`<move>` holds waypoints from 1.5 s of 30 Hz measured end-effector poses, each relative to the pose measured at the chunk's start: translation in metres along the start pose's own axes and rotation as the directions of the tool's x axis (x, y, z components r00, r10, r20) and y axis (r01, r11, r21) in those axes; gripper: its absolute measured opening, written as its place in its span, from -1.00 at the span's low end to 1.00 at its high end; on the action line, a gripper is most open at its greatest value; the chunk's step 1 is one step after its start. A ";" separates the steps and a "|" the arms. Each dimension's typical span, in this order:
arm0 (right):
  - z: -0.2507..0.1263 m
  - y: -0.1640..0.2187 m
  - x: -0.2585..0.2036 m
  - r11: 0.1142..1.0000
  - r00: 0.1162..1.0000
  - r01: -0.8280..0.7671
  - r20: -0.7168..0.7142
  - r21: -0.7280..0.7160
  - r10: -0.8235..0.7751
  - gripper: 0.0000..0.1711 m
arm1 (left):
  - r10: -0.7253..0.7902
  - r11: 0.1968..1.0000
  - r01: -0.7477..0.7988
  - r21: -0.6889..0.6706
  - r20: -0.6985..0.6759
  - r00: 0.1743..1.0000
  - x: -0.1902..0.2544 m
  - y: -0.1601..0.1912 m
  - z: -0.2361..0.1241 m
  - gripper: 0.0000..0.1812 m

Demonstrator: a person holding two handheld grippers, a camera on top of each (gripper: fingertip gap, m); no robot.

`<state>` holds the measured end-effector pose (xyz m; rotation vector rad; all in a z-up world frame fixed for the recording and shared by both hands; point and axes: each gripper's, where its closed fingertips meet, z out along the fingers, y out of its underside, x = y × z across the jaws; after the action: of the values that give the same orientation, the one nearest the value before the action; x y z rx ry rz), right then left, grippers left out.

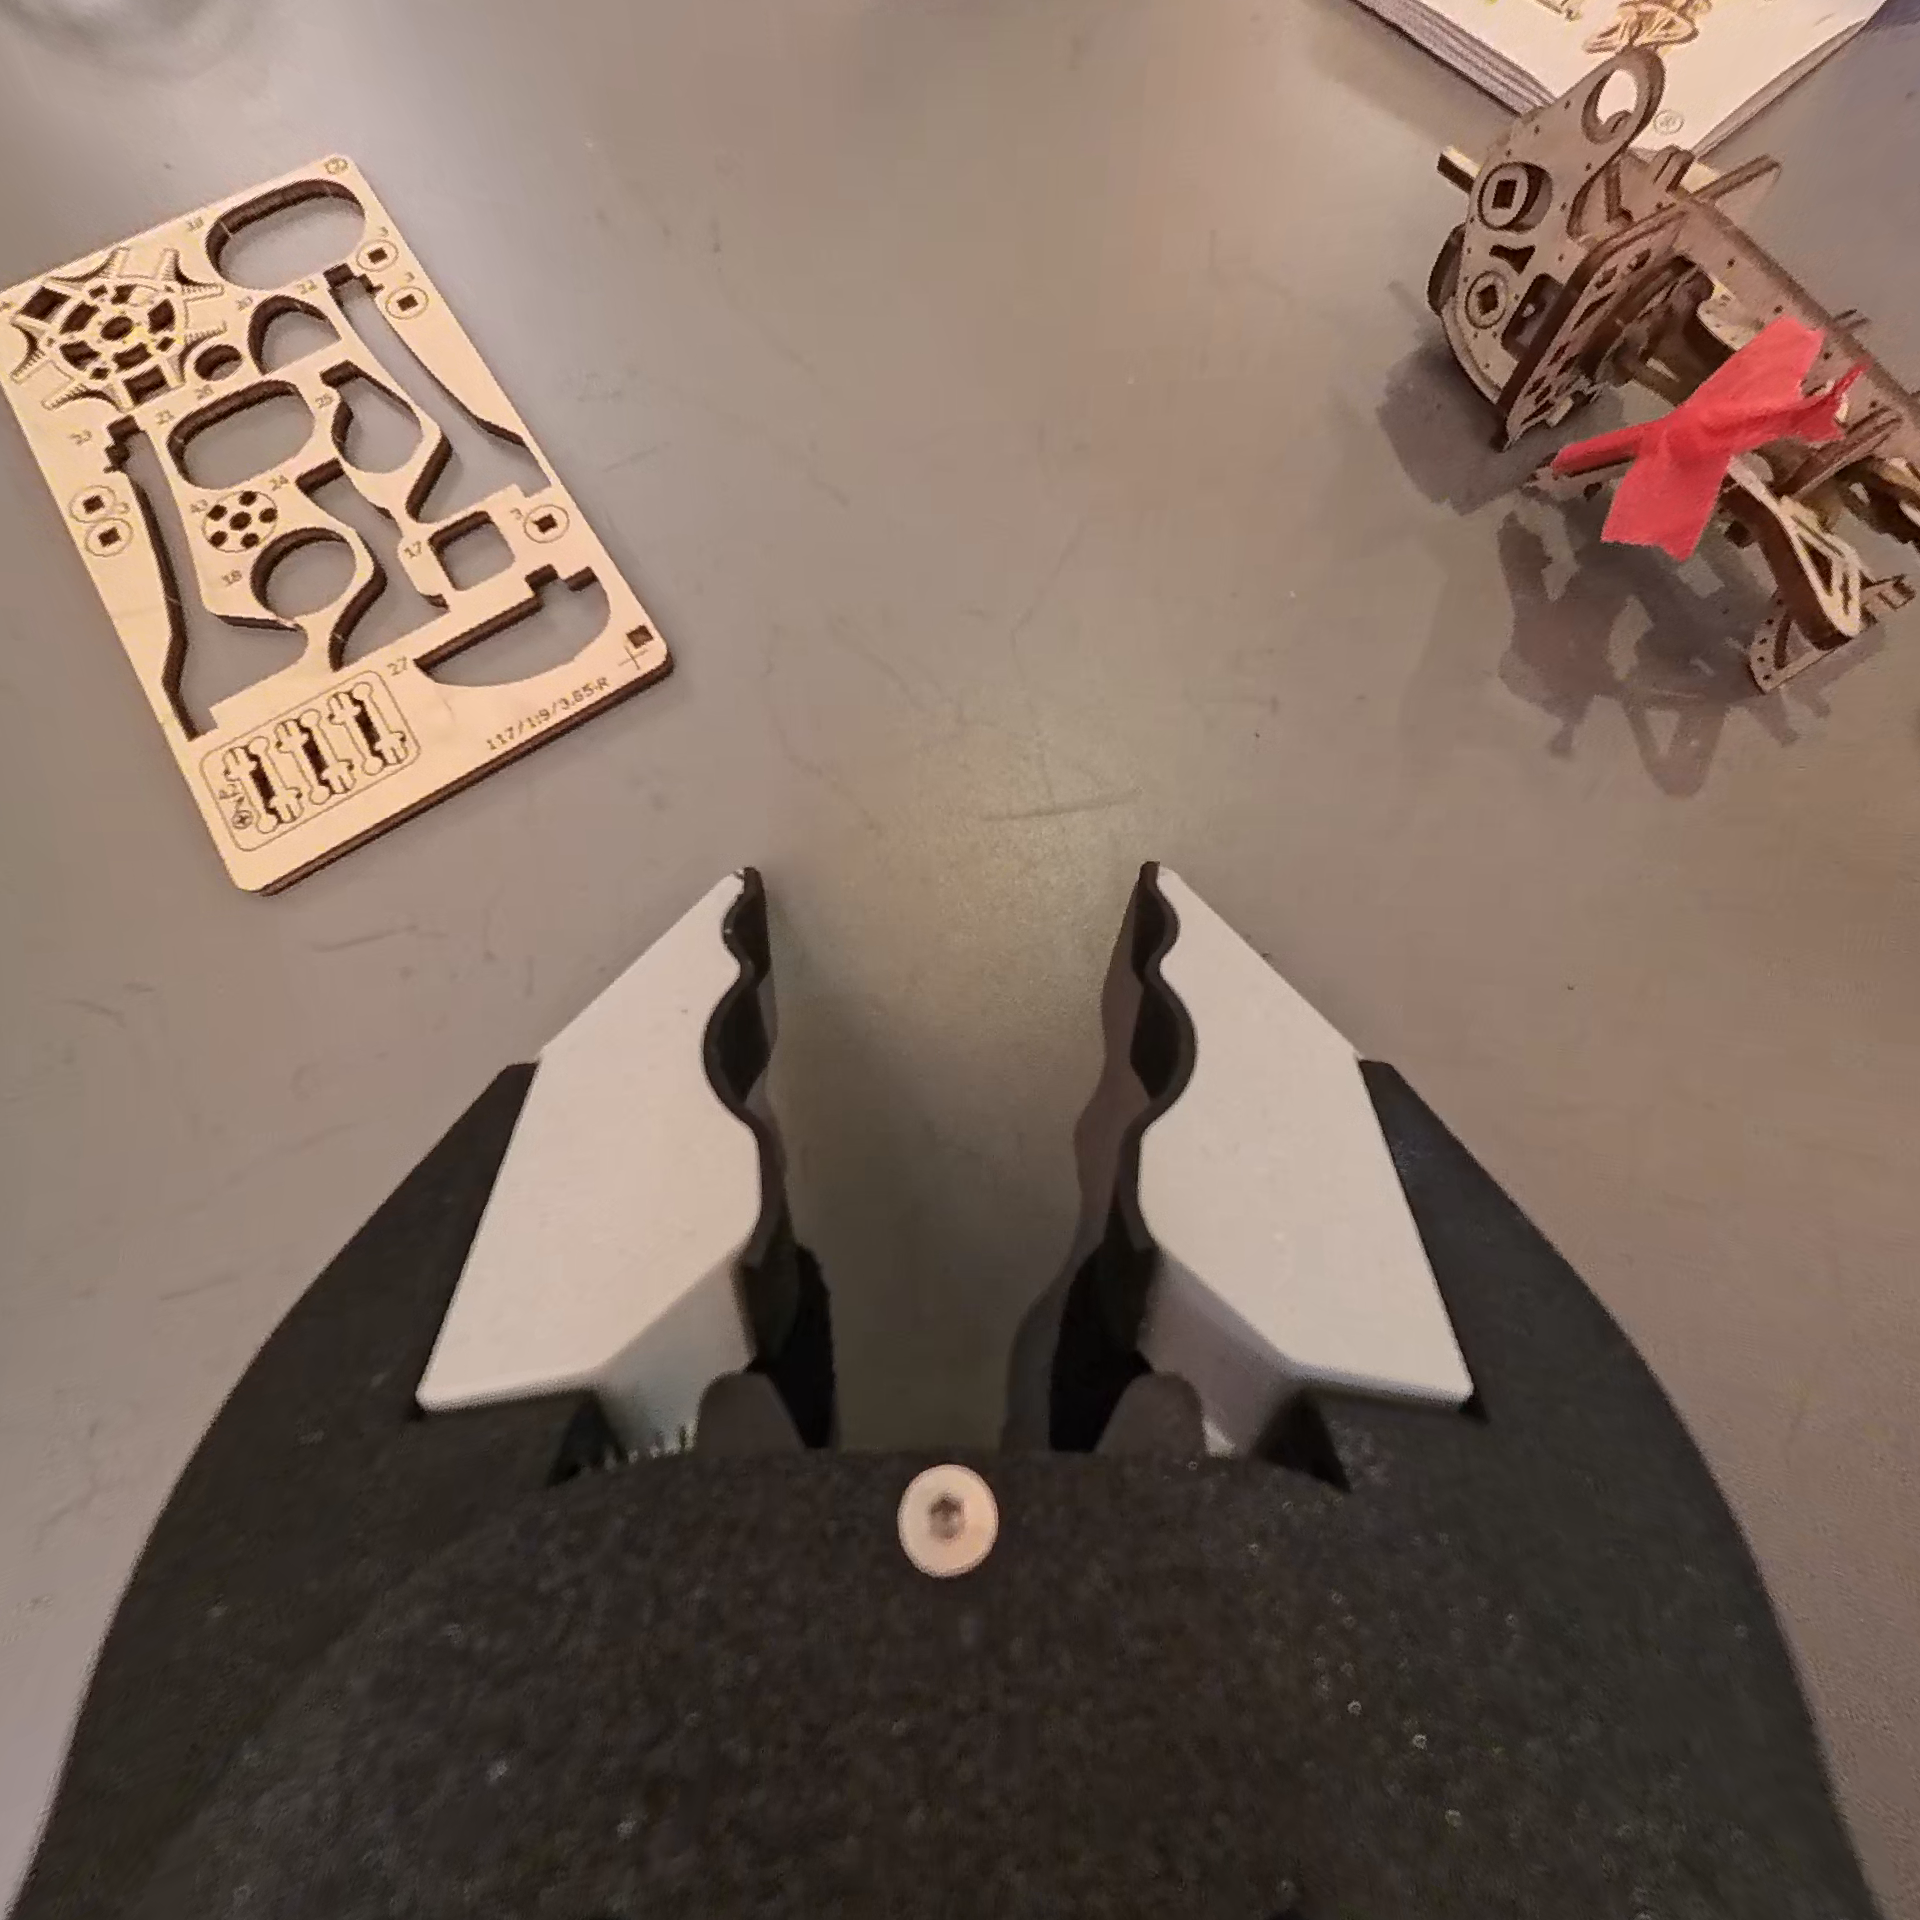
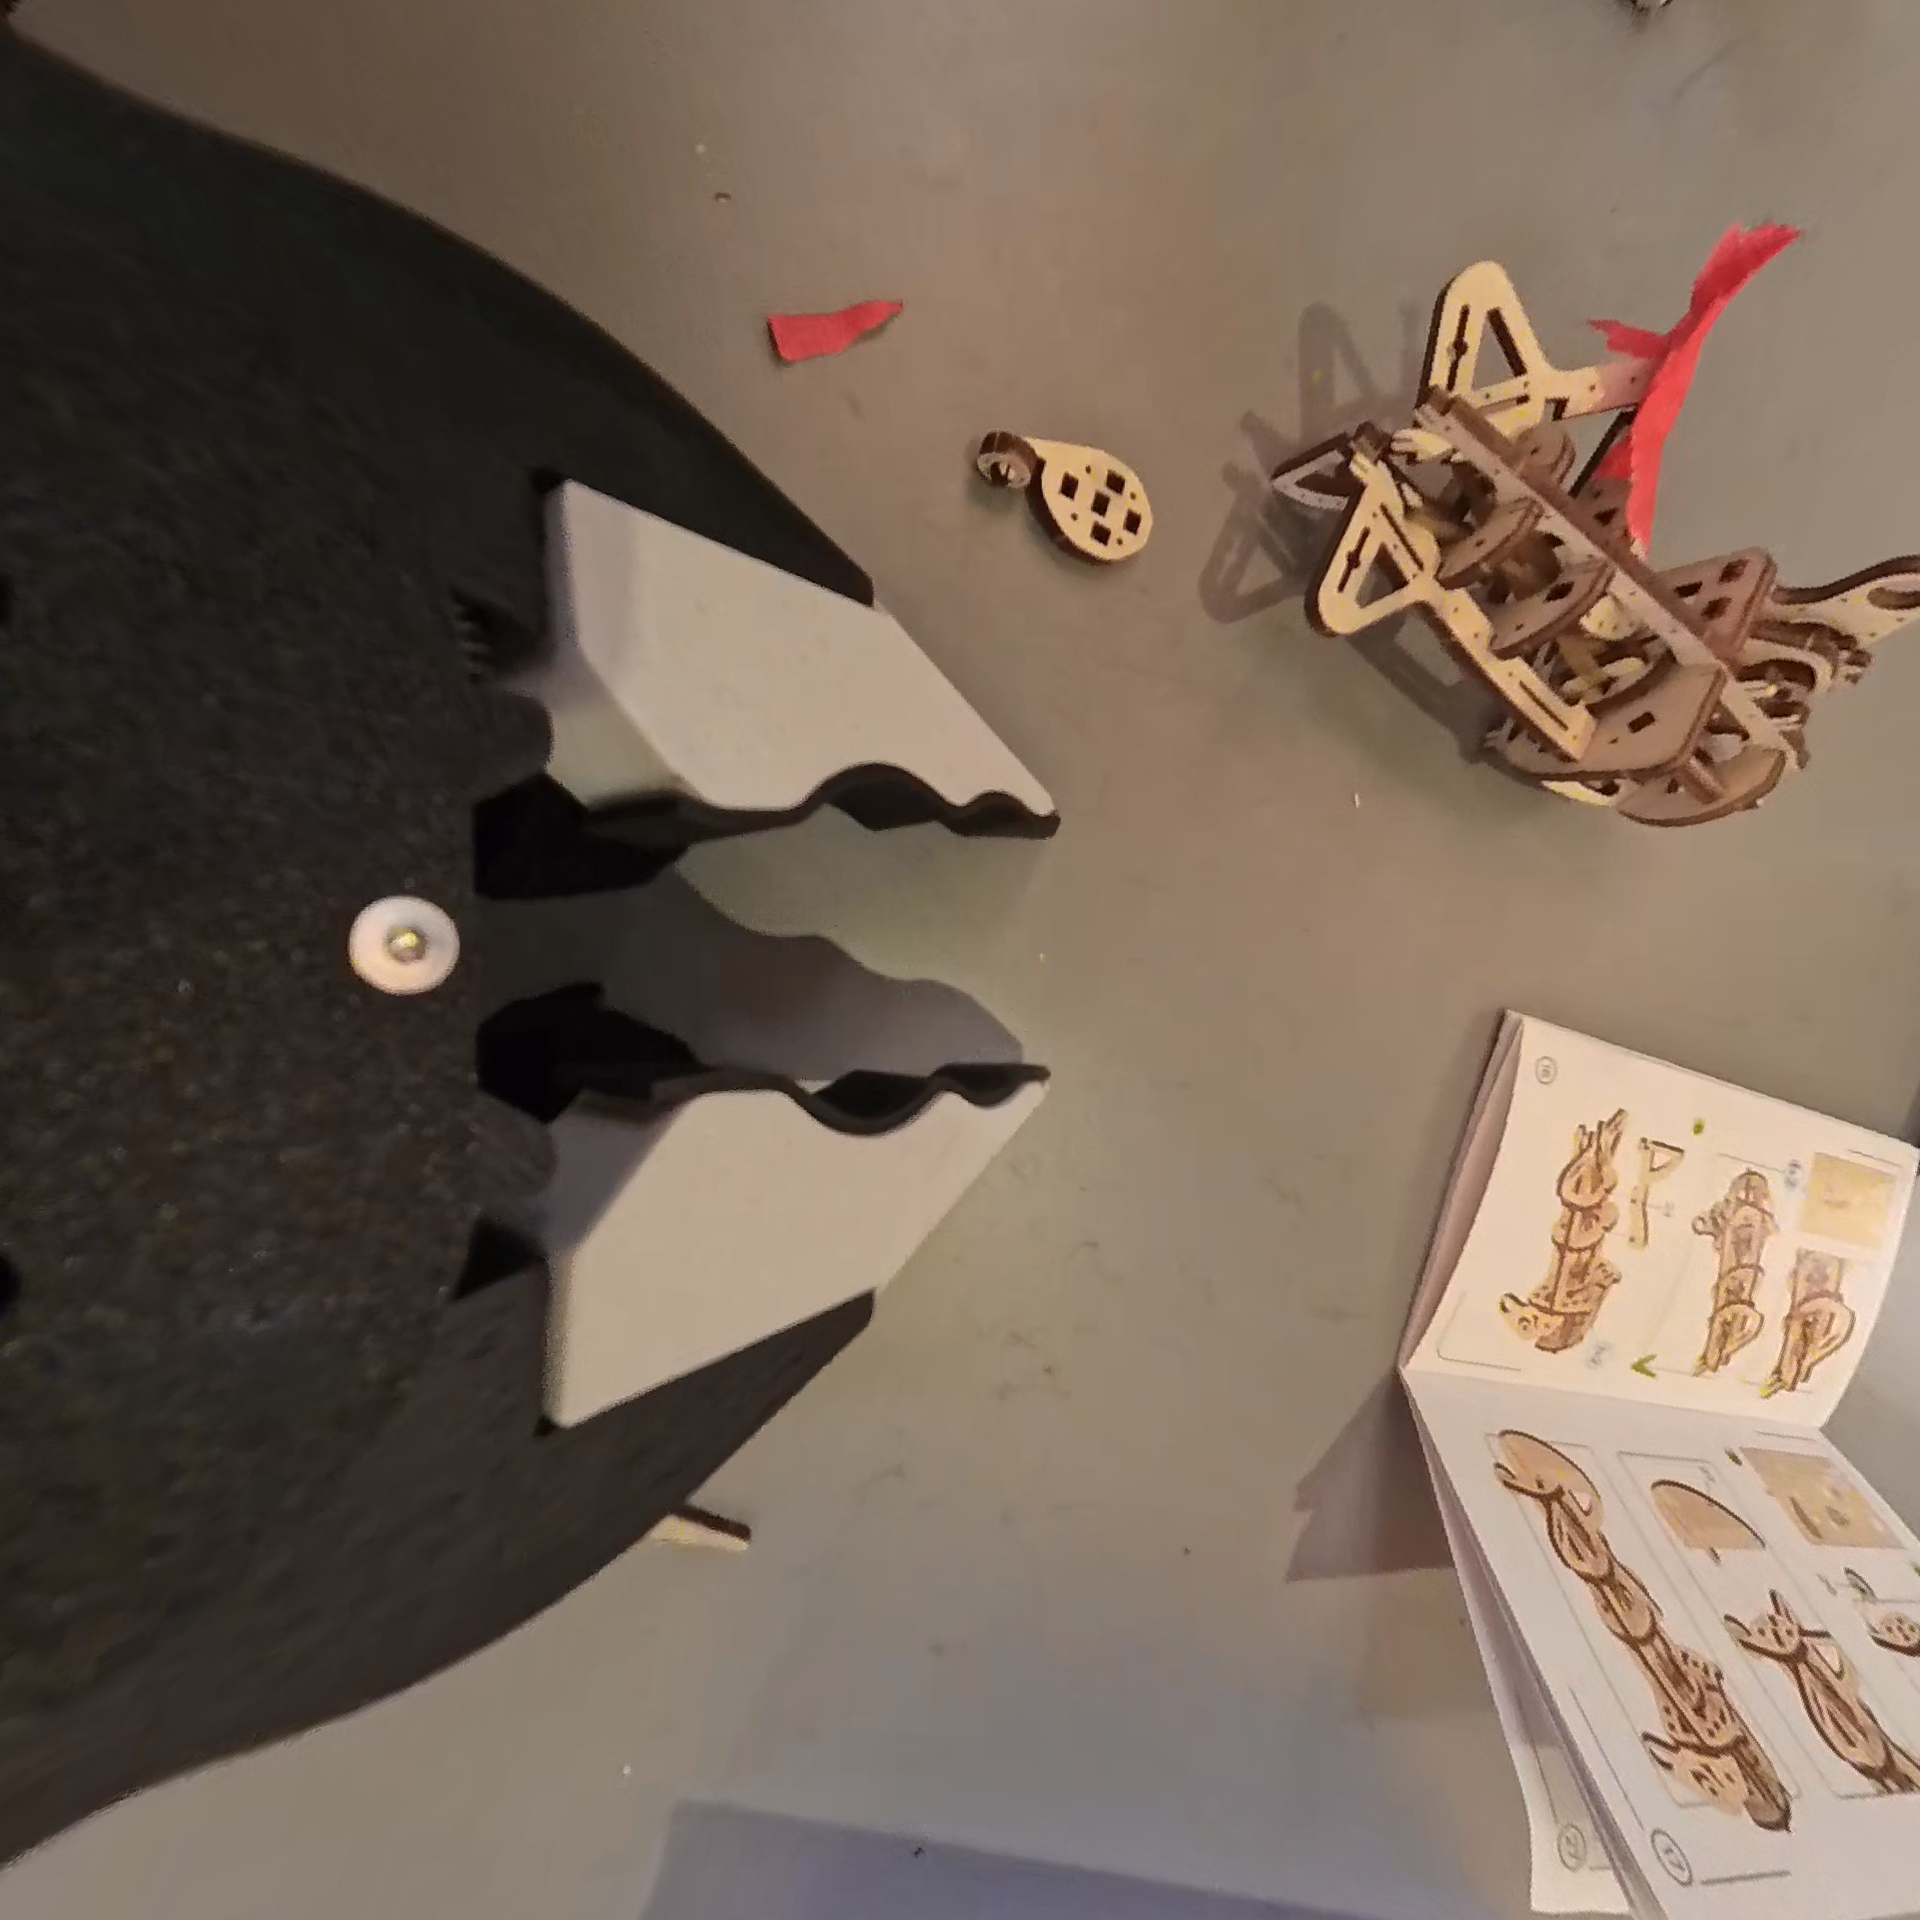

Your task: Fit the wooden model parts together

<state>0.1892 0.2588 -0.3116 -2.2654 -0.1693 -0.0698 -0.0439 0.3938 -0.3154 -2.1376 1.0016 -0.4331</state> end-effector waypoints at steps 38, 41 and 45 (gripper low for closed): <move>0.013 -0.012 0.016 0.991 0.985 0.136 -0.107 0.013 -0.134 -0.80 | 0.042 0.999 -0.042 0.012 -0.013 0.999 0.005 -0.003 0.001 -0.57; 0.013 -0.012 0.016 0.991 0.985 0.135 -0.107 0.012 -0.133 -0.80 | 0.042 0.999 -0.042 0.012 -0.014 0.999 0.005 -0.003 0.001 -0.57; 0.013 -0.012 0.016 0.991 0.985 0.135 -0.107 0.012 -0.133 -0.81 | 0.043 0.999 -0.043 0.012 -0.014 0.999 0.005 -0.003 0.001 -0.58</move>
<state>0.2029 0.2780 -0.3089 -2.2228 -0.2646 -0.2581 -0.0381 0.3917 -0.3141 -2.1018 1.0484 -0.4326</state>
